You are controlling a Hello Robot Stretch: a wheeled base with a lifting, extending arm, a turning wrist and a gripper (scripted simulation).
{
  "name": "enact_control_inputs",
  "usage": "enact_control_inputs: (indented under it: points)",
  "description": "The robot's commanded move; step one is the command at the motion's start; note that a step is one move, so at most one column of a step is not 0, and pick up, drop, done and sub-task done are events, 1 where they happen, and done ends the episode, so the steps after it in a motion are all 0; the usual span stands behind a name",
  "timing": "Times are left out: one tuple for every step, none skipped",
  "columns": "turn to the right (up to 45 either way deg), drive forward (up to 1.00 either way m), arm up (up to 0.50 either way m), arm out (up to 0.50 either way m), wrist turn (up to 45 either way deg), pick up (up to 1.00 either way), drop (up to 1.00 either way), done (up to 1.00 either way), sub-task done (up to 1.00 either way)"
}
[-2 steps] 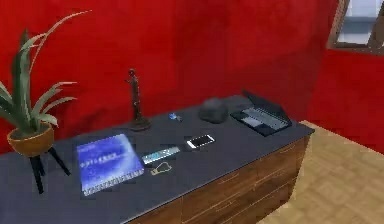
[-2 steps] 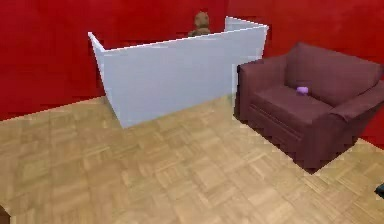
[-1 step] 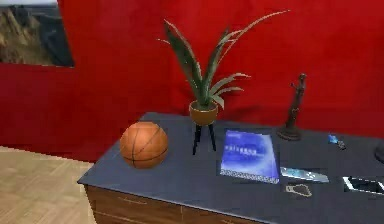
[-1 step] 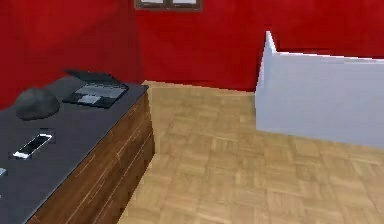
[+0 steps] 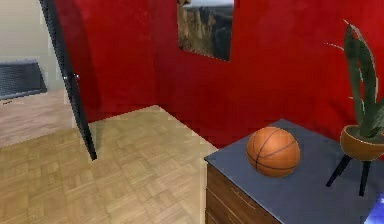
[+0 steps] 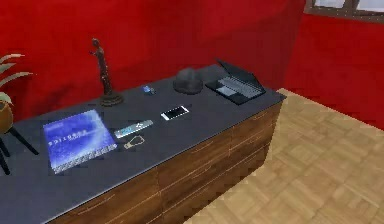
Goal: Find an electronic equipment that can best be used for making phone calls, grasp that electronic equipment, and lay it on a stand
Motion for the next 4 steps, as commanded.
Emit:
enact_control_inputs:
  points:
    - [-3.0,0.0,0.0,0.0,0.0,0.0,0.0,0.0,0.0]
    - [45.0,0.0,0.0,0.0,0.0,0.0,0.0,0.0,0.0]
    - [45.0,0.0,0.0,0.0,0.0,0.0,0.0,0.0,0.0]
    - [21.0,0.0,0.0,0.0,0.0,0.0,0.0,0.0,0.0]
